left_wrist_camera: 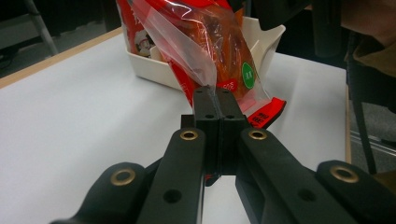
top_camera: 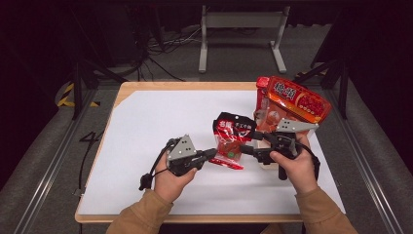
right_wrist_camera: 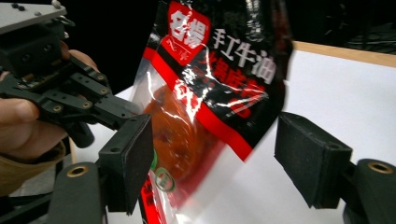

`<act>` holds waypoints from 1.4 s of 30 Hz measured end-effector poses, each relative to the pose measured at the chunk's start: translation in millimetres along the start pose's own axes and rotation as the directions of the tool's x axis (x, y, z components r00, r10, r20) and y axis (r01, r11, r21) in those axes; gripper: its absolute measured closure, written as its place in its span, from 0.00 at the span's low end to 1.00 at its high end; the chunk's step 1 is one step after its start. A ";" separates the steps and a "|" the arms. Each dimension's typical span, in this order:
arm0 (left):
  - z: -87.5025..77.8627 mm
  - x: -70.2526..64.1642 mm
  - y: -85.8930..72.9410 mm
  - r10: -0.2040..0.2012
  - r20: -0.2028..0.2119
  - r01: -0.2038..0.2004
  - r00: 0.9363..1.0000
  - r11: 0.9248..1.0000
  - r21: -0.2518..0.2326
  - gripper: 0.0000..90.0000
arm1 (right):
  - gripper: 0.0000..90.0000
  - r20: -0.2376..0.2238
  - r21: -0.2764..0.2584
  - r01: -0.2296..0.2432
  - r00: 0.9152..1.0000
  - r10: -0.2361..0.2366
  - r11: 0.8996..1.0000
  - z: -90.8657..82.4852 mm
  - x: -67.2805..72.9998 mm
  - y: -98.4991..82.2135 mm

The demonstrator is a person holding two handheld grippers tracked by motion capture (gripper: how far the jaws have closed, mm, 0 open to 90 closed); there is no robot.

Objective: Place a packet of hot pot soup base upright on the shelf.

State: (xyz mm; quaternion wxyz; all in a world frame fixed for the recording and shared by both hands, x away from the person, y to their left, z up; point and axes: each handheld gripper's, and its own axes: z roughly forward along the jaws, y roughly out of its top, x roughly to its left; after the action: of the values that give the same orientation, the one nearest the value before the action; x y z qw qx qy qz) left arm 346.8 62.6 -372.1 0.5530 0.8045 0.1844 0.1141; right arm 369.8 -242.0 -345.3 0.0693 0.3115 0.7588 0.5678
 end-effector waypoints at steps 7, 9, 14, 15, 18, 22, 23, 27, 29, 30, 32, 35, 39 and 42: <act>0.8 -6.7 1.7 0.010 0.041 -0.009 0.999 1.000 -0.028 1.00 | 0.32 -0.068 0.021 0.011 0.998 -0.010 1.000 12.2 4.1 1.5; 1.2 -8.0 1.7 0.012 0.046 -0.010 0.999 1.000 -0.029 1.00 | 0.36 -0.088 0.024 0.011 0.996 -0.009 1.000 12.9 5.2 1.4; 1.2 -7.7 1.3 0.010 0.042 -0.008 0.999 1.000 -0.030 1.00 | 0.58 -0.136 0.020 0.044 0.990 -0.041 0.999 7.3 5.9 3.2; 1.0 -7.5 1.2 0.011 0.040 -0.010 0.999 1.000 -0.029 1.00 | 0.61 -0.146 0.017 0.047 0.988 -0.044 0.999 6.2 6.1 3.6; 1.8 -6.7 0.5 0.004 0.049 -0.003 0.999 1.000 -0.028 1.00 | 0.69 -0.177 0.014 0.068 0.982 -0.064 0.998 2.5 7.2 5.2; 3.5 -5.5 0.1 0.012 0.061 -0.011 0.998 1.000 -0.016 0.97 | 0.76 -0.191 0.007 0.124 0.974 -0.120 0.992 -1.9 10.7 7.9; 4.1 -5.2 -0.2 0.005 0.064 -0.004 0.998 1.000 -0.019 0.96 | 0.77 -0.194 0.006 0.139 0.972 -0.135 0.990 -3.0 11.3 8.6; 4.3 -3.4 -0.7 -0.045 0.089 0.046 0.995 0.999 -0.013 0.91 | 0.78 -0.201 0.001 0.170 0.965 -0.166 0.985 -6.9 12.9 10.4; 3.4 -1.7 -1.1 -0.056 0.084 0.056 0.995 0.998 0.001 0.83 | 0.78 -0.196 -0.002 0.183 0.964 -0.179 0.983 -9.8 13.1 11.8; 3.0 -1.3 -1.6 -0.063 0.081 0.063 0.995 0.998 0.003 0.79 | 0.78 -0.186 -0.003 0.191 0.964 -0.188 0.982 -12.9 12.7 13.4; 1.0 0.7 -2.4 -0.076 0.072 0.075 0.994 0.997 0.008 0.73 | 0.78 -0.176 -0.013 0.194 0.965 -0.193 0.981 -18.0 11.6 15.8; -3.0 4.2 -2.7 -0.080 0.051 0.080 0.995 0.997 0.010 0.66 | 0.78 -0.140 -0.005 0.223 0.965 -0.221 0.975 -27.9 10.9 20.5; -10.5 8.8 -5.1 -0.091 0.016 0.090 0.996 0.995 0.041 0.61 | 0.78 -0.086 0.013 0.265 0.961 -0.263 0.964 -42.6 7.5 26.6; -14.9 12.6 -7.1 -0.103 0.008 0.102 0.995 0.994 0.049 0.58 | 0.78 -0.055 0.022 0.285 0.957 -0.283 0.958 -52.7 3.7 29.5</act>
State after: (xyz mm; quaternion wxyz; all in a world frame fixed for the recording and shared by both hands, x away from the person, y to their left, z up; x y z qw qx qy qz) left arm 351.2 82.9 -373.6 0.5392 0.8078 0.2253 0.0769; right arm 354.3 -278.4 -299.4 0.1258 0.1856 0.8056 0.5483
